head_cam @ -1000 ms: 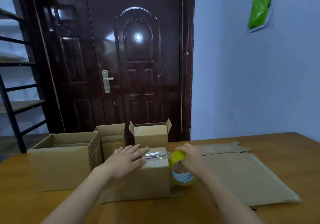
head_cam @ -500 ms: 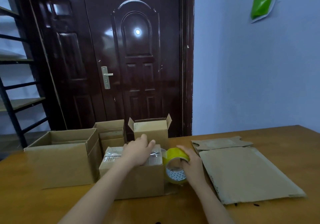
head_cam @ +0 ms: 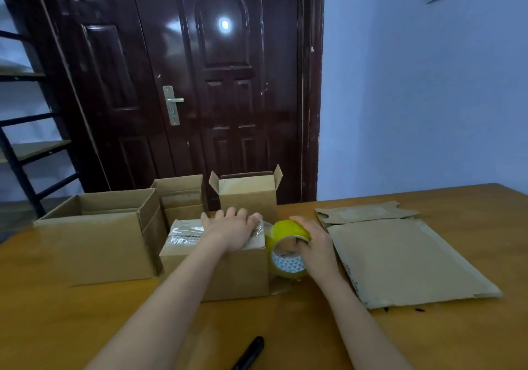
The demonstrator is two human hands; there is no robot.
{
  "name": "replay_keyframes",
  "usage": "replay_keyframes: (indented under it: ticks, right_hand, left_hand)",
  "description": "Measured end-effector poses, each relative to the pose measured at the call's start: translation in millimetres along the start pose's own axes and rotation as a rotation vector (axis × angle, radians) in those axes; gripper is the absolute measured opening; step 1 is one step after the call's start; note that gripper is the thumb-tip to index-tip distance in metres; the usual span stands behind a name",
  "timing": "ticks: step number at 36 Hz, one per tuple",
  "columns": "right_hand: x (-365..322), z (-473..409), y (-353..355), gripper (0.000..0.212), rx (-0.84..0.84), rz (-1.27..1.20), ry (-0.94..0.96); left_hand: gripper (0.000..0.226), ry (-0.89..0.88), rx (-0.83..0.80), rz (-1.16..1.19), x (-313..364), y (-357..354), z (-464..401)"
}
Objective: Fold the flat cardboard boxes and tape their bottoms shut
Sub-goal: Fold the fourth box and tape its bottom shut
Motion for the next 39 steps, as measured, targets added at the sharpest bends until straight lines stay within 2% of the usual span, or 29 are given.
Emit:
replay_keyframes:
  ticks: [5,12,19,22,39]
  right_hand:
    - [-1.9,1.1,0.7,0.044,-0.012,0.008,-0.002]
    - [-2.3,0.0,0.0,0.045,-0.016,0.027,-0.009]
    - [-2.1,-0.6,-1.7,0.044,-0.048,0.048,-0.019]
    - [-6.5,-1.7,-0.1,0.044,-0.082,0.066,-0.015]
    - [-29.9,2.2,4.2,0.052,-0.239,0.412,0.163]
  left_hand:
    - [0.054,-0.025,0.026,0.030,2.5,1.8,1.9]
    - [0.041,-0.184,0.084,0.168,10.9,2.7,-4.1]
    - [0.047,-0.171,0.002,0.118,9.5,-3.8,-4.4]
    - [0.046,-0.183,0.014,0.152,8.7,-3.6,-5.2]
    - [0.044,-0.200,0.030,0.167,8.1,-3.3,-5.3]
Point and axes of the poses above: each hand's wrist, its own z-axis away from the middle knuckle, its own y-axis out of the back of the hand, x = y × z, the point moved 6 cm from there along -z, towards the middle knuckle, and after that the axes turned 6 degrees about x, right-handed, at the moved point
